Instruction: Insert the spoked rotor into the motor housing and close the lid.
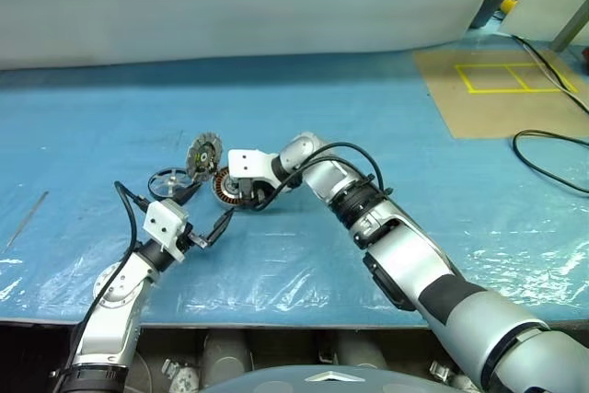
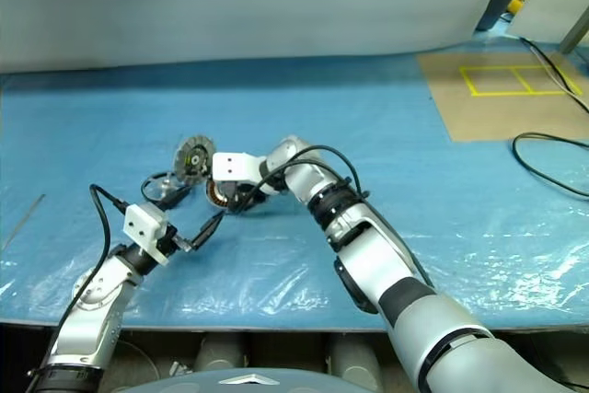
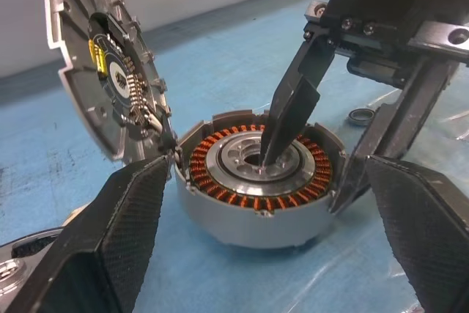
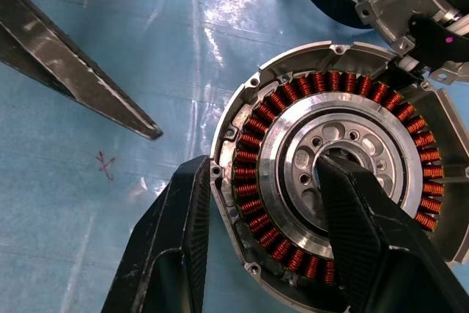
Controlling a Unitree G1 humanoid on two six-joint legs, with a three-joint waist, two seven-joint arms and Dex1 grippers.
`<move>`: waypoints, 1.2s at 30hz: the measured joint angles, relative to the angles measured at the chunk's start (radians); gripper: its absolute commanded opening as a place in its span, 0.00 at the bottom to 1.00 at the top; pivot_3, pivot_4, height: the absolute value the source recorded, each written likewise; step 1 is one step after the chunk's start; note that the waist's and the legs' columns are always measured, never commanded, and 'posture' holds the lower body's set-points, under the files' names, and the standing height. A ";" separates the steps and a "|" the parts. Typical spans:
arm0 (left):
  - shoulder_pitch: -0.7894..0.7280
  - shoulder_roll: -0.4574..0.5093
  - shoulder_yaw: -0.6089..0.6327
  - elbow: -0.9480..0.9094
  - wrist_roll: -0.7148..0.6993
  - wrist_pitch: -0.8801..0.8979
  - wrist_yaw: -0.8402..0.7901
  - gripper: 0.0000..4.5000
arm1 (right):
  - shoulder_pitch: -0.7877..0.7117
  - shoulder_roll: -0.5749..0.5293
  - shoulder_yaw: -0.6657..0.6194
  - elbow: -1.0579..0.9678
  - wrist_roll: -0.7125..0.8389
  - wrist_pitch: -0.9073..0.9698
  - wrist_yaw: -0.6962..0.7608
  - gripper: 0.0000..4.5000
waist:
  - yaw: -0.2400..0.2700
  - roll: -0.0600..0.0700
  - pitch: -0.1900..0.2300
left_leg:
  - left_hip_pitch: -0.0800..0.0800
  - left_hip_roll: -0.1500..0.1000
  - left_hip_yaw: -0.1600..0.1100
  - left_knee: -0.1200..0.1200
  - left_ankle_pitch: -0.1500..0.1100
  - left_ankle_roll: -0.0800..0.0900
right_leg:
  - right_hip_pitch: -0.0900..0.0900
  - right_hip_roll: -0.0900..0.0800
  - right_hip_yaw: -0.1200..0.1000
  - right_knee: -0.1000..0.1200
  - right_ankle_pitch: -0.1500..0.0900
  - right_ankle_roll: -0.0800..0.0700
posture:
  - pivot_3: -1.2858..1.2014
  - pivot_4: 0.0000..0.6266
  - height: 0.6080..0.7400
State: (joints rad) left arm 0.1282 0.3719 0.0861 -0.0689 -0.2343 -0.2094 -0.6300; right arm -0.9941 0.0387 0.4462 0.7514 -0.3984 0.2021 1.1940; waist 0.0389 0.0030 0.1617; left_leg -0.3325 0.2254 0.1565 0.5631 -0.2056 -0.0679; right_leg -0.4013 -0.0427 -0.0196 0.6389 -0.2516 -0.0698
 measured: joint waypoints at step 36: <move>0.180 0.036 0.018 -0.074 -0.050 -0.011 -0.053 1.00 | 0.330 -0.240 -0.298 -0.213 0.404 -0.038 -0.201 0.99 | -0.004 -0.004 0.002 | -0.018 0.000 -0.001 0.002 0.001 -0.006 | -0.018 0.003 0.000 0.000 0.000 0.000 | 0.52 0.24 1.00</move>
State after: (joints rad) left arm 0.3086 0.4083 0.1042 -0.1424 -0.2839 -0.2206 -0.6829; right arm -0.6645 -0.2010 0.1484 0.5387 0.0058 0.1641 0.9930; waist 0.0354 -0.0008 0.1637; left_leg -0.3500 0.2255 0.1557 0.5649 -0.2045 -0.0737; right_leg -0.4190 -0.0401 -0.0197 0.6389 -0.2515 -0.0694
